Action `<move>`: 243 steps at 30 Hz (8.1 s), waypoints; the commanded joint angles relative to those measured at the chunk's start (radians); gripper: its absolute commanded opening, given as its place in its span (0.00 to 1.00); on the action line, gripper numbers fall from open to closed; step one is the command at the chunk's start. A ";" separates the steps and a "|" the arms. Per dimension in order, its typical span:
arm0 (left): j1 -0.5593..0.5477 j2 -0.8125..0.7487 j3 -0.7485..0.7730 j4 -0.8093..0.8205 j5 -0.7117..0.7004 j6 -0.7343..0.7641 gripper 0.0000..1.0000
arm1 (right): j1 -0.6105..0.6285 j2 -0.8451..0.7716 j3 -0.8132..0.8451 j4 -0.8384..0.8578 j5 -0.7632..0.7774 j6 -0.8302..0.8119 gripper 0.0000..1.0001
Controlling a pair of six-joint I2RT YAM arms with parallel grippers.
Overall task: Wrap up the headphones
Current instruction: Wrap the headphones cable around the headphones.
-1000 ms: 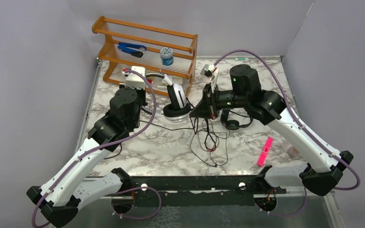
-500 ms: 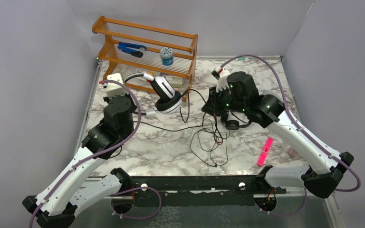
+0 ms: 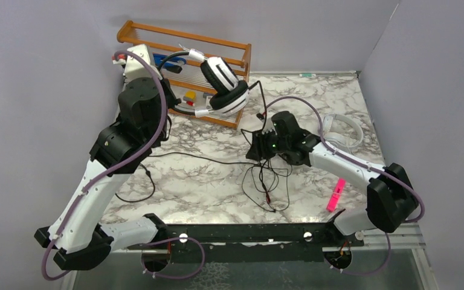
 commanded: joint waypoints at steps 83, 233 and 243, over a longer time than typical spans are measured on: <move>0.196 0.304 -0.231 0.716 1.705 -0.429 0.00 | -0.216 -0.225 -0.188 0.429 -0.550 0.091 0.00; -0.100 -0.124 -0.485 0.810 -0.179 -0.274 0.00 | 0.018 -0.309 0.435 -0.049 -0.280 -0.277 0.87; -0.076 0.023 -0.203 0.622 -0.127 -0.256 0.00 | -0.011 -0.245 0.068 0.326 -0.269 -0.228 0.88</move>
